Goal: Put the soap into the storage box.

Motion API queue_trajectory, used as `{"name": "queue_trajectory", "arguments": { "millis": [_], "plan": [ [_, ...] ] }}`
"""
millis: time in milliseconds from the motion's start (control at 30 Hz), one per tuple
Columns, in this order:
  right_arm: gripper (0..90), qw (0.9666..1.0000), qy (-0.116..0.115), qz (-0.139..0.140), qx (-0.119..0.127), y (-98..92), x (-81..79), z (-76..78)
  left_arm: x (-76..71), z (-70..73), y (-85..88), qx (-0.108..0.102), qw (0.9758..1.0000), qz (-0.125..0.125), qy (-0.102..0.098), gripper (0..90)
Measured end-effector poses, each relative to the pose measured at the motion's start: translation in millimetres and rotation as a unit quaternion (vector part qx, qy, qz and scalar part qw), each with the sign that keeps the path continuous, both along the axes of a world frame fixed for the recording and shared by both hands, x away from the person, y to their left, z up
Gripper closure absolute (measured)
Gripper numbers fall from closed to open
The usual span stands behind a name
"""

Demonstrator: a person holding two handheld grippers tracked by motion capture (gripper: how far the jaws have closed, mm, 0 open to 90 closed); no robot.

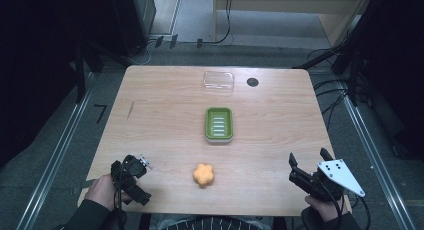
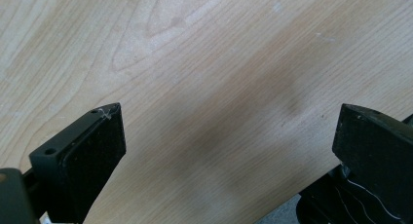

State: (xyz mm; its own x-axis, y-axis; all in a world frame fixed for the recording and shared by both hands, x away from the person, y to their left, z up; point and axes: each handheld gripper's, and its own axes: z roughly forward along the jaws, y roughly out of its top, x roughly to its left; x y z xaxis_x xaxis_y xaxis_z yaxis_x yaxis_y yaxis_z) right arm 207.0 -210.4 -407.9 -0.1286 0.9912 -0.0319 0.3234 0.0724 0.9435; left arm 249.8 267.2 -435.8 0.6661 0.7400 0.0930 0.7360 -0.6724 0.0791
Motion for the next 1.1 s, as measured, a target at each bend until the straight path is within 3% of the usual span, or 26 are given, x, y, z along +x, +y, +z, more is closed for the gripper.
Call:
{"name": "queue_trajectory", "arguments": {
  "millis": [267, 367, 667, 1100],
  "plan": [
    [13.7, 1.0000, 0.000, 0.004, -0.002, 2.8, -0.2, 0.9, -1.5, 1.0, 1.2, -0.003, 1.0000, -0.002, -0.009, 0.0],
    [13.7, 1.0000, -0.001, 0.004, -0.002, 2.5, -0.7, 0.9, -1.8, 3.0, -0.7, -0.013, 0.9998, -0.006, -0.014, 0.0],
    [13.7, 1.0000, 0.000, 0.003, -0.002, 1.5, 0.0, 0.2, 0.6, 4.0, -13.8, -0.030, 0.9992, -0.024, -0.010, 0.0],
    [13.7, 1.0000, 0.000, 0.003, -0.002, 1.6, -0.2, 0.3, 9.1, 7.1, -34.4, -0.033, 0.9979, -0.053, -0.015, 0.0]
  ]
}}
